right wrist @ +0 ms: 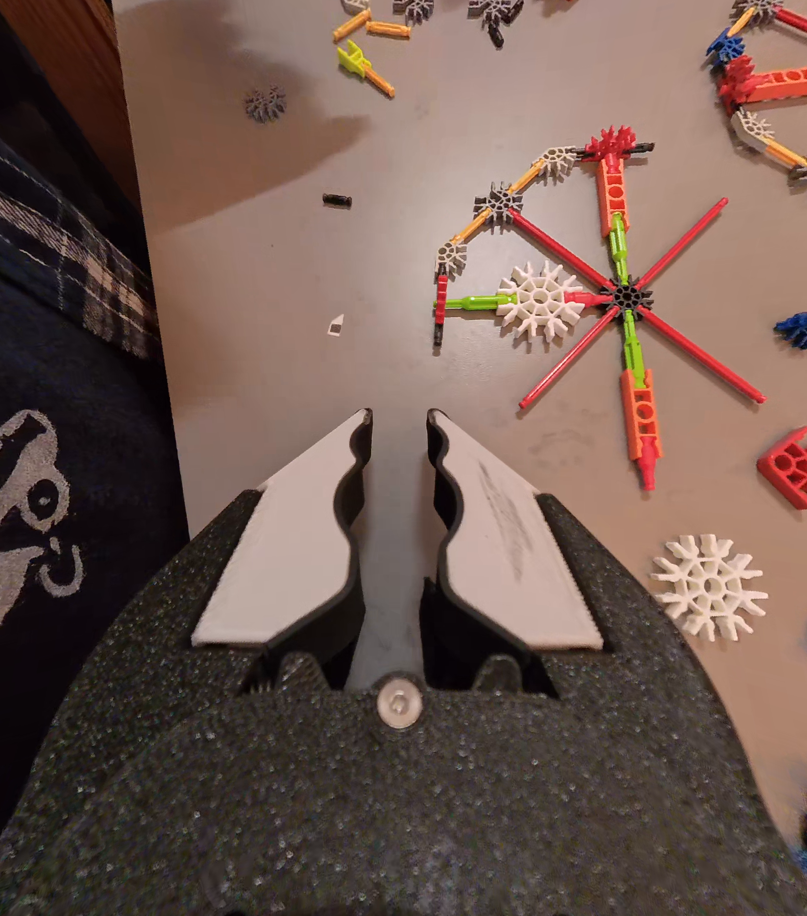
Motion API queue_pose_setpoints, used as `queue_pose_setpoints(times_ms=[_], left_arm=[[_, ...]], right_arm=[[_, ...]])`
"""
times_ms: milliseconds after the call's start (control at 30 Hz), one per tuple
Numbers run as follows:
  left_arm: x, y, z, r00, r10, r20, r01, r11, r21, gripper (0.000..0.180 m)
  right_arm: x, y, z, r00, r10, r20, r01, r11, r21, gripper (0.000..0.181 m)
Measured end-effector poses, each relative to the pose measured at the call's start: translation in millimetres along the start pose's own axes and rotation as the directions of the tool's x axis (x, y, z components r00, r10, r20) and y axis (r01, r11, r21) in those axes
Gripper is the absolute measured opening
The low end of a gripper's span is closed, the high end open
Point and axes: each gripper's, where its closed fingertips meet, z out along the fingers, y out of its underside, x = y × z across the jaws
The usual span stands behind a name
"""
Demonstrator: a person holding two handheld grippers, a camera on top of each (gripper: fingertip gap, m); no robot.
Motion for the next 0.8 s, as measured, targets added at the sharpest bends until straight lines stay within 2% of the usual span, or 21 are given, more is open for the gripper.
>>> queue_pose_setpoints(times_ms=[200,800], left_arm=[[-7,31,-15,0.994,-0.096,0.045,0.098,0.994,-0.049,0.018],[31,43,-5,0.986,-0.146,-0.081,0.136,0.983,-0.124,0.02]], right_arm=[[-4,1,6,1.0,-0.004,0.004,0.004,1.0,-0.007,0.021],[-3,7,10,0.998,0.06,0.018,-0.06,0.998,0.011,0.022]])
